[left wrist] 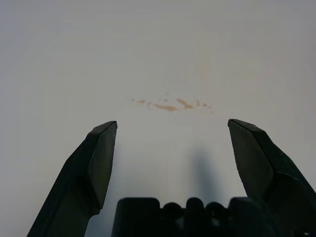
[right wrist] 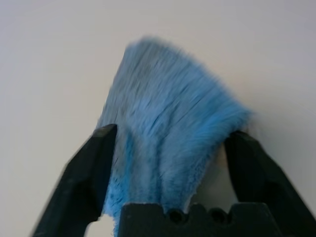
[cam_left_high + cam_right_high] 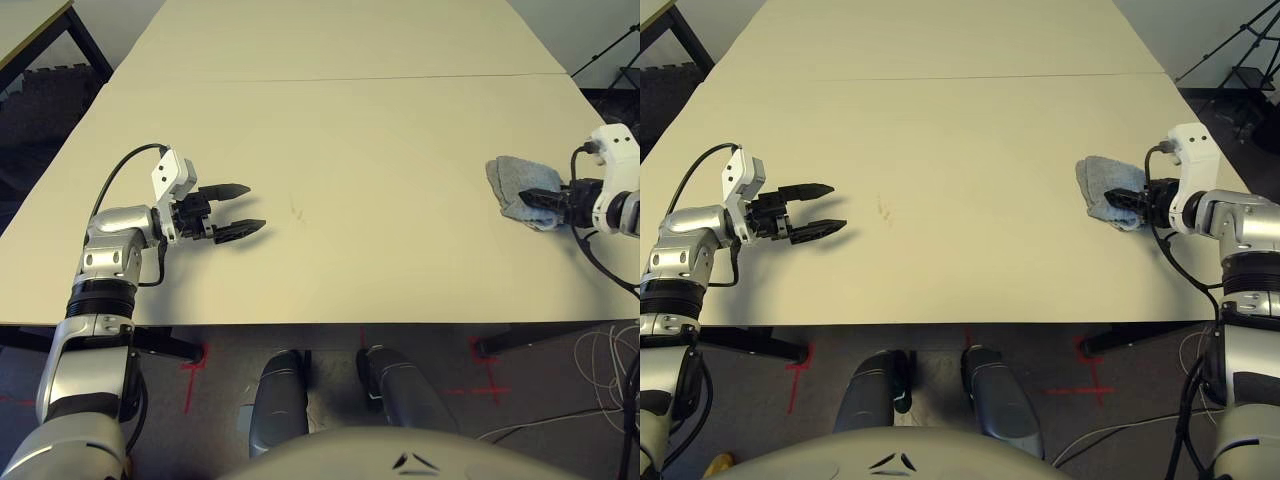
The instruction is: Wipe the water off the table with a rag.
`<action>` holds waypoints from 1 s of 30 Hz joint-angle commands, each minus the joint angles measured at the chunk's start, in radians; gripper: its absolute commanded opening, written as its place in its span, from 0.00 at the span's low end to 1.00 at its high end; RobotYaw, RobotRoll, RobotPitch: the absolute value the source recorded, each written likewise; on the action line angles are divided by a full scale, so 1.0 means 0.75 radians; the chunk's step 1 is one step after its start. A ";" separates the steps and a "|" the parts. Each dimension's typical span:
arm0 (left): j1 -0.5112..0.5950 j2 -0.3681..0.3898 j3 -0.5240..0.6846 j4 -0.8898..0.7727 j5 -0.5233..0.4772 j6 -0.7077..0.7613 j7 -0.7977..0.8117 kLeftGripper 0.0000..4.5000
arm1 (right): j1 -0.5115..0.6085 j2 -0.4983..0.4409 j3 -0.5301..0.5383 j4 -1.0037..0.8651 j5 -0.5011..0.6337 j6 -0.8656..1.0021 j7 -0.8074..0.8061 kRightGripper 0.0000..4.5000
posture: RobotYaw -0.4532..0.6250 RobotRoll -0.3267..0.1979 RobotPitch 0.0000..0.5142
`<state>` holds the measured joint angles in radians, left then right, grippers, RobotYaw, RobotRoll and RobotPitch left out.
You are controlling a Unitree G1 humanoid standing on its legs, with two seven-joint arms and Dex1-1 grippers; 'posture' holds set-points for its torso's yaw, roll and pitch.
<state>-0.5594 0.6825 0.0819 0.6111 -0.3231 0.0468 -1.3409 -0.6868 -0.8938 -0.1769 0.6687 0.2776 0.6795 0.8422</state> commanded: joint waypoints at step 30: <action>-0.072 -0.112 0.393 0.304 0.090 -0.280 1.283 1.00 | 0.037 0.371 -0.415 0.375 0.128 -1.213 -0.244 0.99 | 0.32 0.62 0.27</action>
<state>-0.6164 0.5847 0.3698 0.8090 -0.2702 -0.1494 -0.3897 -0.6783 -0.6202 -0.4827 0.9368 0.3660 -0.2069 0.6690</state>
